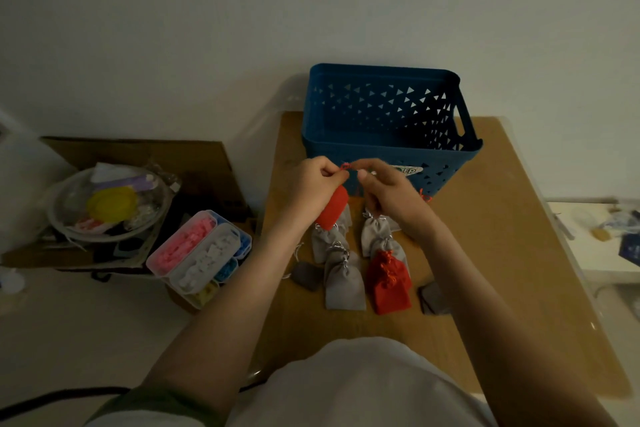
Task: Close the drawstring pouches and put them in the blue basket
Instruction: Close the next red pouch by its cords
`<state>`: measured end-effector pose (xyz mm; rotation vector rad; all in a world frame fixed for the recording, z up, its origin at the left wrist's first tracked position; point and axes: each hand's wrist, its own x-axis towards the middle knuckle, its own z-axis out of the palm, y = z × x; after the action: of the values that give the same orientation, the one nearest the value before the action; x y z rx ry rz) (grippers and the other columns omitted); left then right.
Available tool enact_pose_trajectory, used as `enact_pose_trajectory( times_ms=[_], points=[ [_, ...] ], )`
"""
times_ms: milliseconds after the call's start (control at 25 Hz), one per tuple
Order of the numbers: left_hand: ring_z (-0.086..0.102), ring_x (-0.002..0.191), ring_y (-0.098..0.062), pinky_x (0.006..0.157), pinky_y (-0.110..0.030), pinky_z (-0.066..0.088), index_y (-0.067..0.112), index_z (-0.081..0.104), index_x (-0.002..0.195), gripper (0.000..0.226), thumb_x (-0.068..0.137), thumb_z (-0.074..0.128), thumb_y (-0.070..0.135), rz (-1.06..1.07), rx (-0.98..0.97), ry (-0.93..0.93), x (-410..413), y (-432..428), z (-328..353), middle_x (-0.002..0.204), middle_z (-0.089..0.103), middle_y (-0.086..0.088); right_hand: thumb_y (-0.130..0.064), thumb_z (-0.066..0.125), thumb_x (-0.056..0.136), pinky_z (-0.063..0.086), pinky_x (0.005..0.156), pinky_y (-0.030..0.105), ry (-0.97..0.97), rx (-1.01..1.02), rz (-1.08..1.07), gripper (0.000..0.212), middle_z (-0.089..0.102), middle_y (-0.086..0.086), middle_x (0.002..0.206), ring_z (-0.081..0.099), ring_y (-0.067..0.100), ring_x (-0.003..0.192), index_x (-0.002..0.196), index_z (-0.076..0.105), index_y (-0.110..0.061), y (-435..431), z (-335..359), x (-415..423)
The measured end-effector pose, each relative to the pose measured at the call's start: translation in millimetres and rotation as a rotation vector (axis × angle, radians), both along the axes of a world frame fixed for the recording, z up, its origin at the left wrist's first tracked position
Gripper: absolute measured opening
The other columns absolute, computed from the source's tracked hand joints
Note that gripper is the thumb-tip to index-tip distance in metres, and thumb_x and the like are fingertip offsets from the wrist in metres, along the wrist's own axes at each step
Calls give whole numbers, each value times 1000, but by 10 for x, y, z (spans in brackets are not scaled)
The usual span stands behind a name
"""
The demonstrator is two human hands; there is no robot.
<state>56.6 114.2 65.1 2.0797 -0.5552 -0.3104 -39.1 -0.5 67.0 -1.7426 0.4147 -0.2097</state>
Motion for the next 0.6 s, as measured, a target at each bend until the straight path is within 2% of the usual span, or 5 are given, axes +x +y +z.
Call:
enact_pose_trajectory(
  times_ms=[120, 240, 360, 480, 600],
  points=[
    [55, 64, -5, 58, -9, 38, 10, 67, 79, 14, 83, 71, 22, 25, -93, 71, -25, -39, -17, 69, 60, 6, -17, 44, 101, 36, 40, 19, 115, -34, 142, 21, 43, 3, 55, 42, 10, 42, 117, 55, -11, 122, -46, 8],
    [59, 68, -6, 66, -23, 45, 8, 69, 80, 15, 83, 71, 22, -15, -220, 210, -70, -47, -22, 72, 65, 2, -15, 48, 100, 38, 45, 19, 125, -100, 99, 14, 47, -2, 55, 44, 3, 40, 95, 60, -10, 138, -66, 31],
    [55, 58, 5, 58, -13, 44, 13, 66, 77, 10, 87, 67, 16, -88, -332, 341, -106, 5, 16, 67, 62, 8, -12, 47, 100, 37, 43, 14, 153, -49, 132, 23, 46, 2, 57, 44, 1, 37, 77, 52, -14, 93, -51, 13],
    [49, 43, 4, 44, -8, 36, 8, 61, 82, 10, 92, 58, 7, -198, -399, 467, -139, 69, 85, 67, 58, 4, -6, 45, 99, 38, 47, 14, 137, 13, 218, 24, 49, 4, 58, 47, 2, 43, 77, 53, -12, 55, -96, -4],
    [50, 40, -1, 36, -12, 36, 6, 59, 85, 14, 95, 52, 12, -214, -469, 593, -118, 111, 91, 74, 58, -4, -8, 46, 99, 40, 59, 21, 135, 20, 262, 21, 58, 3, 68, 56, 7, 59, 83, 58, -15, -32, -116, 1]
  ],
)
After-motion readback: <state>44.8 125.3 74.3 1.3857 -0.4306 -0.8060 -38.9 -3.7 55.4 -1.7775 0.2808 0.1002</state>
